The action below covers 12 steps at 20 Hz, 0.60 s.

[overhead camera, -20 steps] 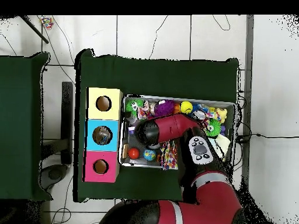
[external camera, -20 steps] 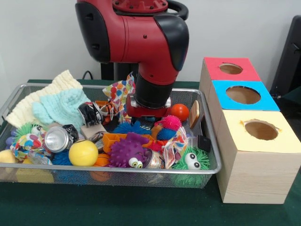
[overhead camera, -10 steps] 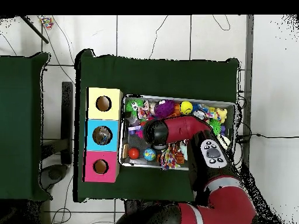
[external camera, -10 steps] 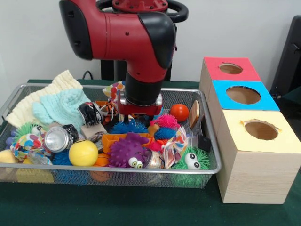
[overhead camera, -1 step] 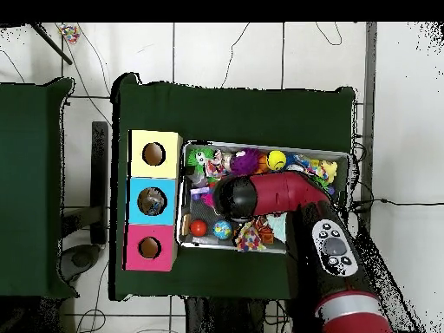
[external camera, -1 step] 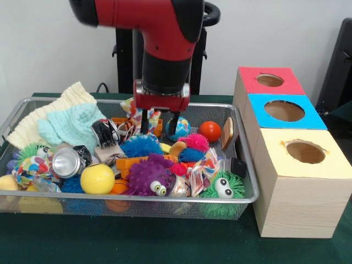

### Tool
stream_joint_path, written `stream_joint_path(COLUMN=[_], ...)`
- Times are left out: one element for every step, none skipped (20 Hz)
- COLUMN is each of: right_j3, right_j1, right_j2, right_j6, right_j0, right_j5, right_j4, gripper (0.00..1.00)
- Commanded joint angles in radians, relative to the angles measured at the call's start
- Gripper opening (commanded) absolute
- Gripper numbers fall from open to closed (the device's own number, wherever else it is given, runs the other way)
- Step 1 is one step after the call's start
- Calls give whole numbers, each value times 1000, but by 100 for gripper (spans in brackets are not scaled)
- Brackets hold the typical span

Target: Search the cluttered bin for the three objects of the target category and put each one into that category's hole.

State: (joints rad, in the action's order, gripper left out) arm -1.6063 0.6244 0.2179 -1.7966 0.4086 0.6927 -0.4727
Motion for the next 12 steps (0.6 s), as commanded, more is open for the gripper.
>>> stream_joint_path(right_j3=[-49,-52,-52,-48,-46,-37,-32,-21,-15,-7,-2,5], right_j1=[71,76,73,63,51,32,17,0,-16,-31,-44,-59], right_j2=[103,102,102,100,98,97,95,94,94,95,96,97], right_j6=[2,7,12,13,14,14,14,16,19,22,27,33], right_j0=[-6,-3,0,2,5,7,9,12,17,21,27,32], right_j5=[-10,-9,-11,-21,-35,-47,-62,-72,-81,-91,-102,-111], right_j4=[61,60,58,53,48,43,36,30,24,18,13,8], gripper=[100,100,100,100,100,100,100,100,100,100,100,100])
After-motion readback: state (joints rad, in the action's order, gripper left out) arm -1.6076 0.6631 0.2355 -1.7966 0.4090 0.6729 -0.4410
